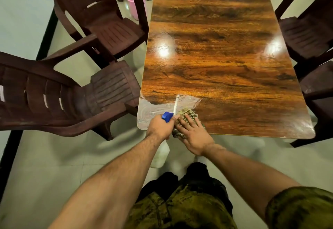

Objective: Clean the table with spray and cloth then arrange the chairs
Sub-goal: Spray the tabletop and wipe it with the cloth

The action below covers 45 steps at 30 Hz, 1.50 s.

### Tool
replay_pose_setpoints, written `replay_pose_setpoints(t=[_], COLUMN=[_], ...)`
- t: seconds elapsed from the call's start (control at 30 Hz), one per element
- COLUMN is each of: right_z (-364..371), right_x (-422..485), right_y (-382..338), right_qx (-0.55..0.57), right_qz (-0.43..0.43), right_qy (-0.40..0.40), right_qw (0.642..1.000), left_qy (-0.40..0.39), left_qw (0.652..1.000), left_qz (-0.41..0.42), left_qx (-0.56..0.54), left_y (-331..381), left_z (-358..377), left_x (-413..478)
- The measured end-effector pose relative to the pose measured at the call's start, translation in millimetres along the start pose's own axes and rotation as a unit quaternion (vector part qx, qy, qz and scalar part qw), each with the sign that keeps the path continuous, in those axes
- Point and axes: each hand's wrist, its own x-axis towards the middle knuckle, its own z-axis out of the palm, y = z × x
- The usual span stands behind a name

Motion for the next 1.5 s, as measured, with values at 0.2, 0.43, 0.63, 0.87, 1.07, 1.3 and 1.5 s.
replay_pose_setpoints(t=[0.2, 0.43, 0.63, 0.87, 1.07, 1.3, 1.5], right_z=[-22.3, -31.5, -27.2, -20.5, -2.0, -18.4, -38.8], right_x=[32.2, 56.5, 78.0, 34.4, 53.1, 56.0, 121.3], right_y=[31.6, 31.0, -33.8, 15.1, -59.7, -17.1, -42.5], right_qx=[0.072, 0.118, 0.020, -0.012, -0.009, -0.011, 0.095], right_qz=[0.304, 0.375, 0.070, 0.035, 0.028, 0.058, 0.272], right_qy=[0.059, 0.063, 0.006, 0.010, 0.001, 0.020, 0.051], right_qw=[0.948, 0.917, 0.997, 0.999, 1.000, 0.998, 0.956], left_qy=[0.008, -0.014, 0.023, 0.045, 0.046, 0.061, 0.102], left_qw=[0.999, 0.999, 0.999, 0.997, 0.997, 0.995, 0.986], left_qz=[-0.006, -0.012, -0.014, -0.032, -0.043, -0.071, -0.100], left_qx=[-0.033, -0.037, -0.028, -0.061, -0.044, -0.038, -0.089], left_y=[-7.5, -6.3, -14.2, -21.9, -32.5, -40.3, -58.3], left_z=[-15.7, -25.3, -40.9, -53.6, -56.6, -59.5, -68.9], left_x=[6.5, 8.1, 13.3, 8.6, 1.1, 0.3, -0.8])
